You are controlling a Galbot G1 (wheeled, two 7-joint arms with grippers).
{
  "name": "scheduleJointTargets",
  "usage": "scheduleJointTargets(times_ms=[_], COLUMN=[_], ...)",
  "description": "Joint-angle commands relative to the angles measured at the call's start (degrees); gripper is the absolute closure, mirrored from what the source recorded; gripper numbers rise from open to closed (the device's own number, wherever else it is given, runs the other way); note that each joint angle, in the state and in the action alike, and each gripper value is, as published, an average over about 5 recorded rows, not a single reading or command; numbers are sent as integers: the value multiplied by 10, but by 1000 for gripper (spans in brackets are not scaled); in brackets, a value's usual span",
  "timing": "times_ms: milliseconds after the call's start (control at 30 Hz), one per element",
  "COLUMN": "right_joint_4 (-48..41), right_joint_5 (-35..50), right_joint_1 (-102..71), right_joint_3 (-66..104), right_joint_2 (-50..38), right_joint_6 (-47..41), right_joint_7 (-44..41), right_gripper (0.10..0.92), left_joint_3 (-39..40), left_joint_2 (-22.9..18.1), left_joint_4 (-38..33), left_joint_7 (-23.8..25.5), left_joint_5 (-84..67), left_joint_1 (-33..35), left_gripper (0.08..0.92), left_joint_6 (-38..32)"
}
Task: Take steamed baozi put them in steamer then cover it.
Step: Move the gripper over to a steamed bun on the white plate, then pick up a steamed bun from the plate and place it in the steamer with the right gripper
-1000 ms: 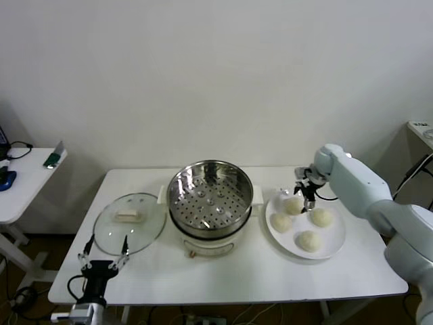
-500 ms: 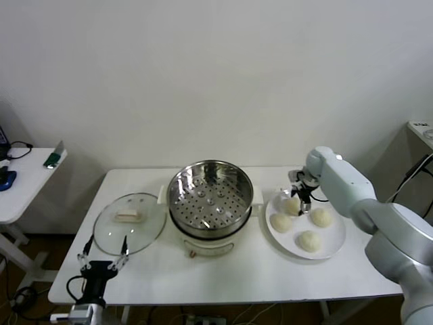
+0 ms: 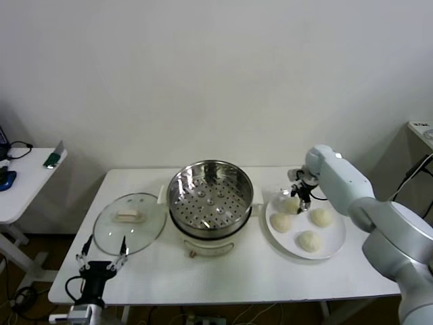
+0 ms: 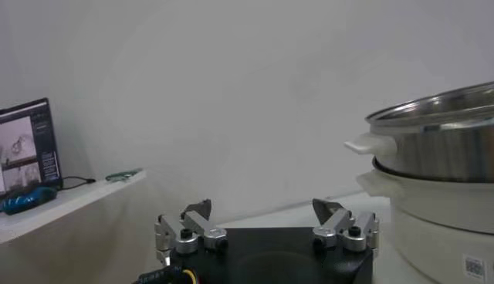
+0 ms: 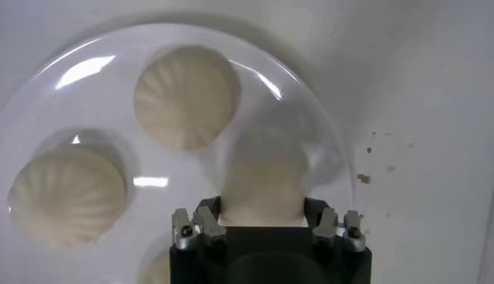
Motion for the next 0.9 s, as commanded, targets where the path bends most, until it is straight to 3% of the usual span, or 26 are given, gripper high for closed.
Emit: scheduleJointTargets(times_ms=[33, 333, 467, 667, 900], right_joint_4=[86, 199, 242, 252, 278], right_joint_5=[88, 243, 270, 236, 54], right_joint_1=[69, 248, 297, 325, 276], right_joint_3=[-98, -262, -293, -291, -260], right_joint_2=[-37, -10, 16, 72, 135], right_joint_6=[9, 54, 91, 170, 275], right_joint_7=[-19, -48, -63, -63, -21], right_gripper=[329, 321, 321, 315, 313], left_joint_3=[-1, 1, 2, 0, -5], left_joint_2=[0, 1, 4, 5, 5], left_joint_4=[-3, -18, -19, -18, -15], left_joint_7=[0, 4, 4, 2, 1], left_joint_5=[-2, -2, -2, -4, -10], left_joint_1=[5, 16, 22, 29, 37], left_gripper=[177, 177, 177, 177, 177], left_joint_6=[-1, -1, -3, -7, -10])
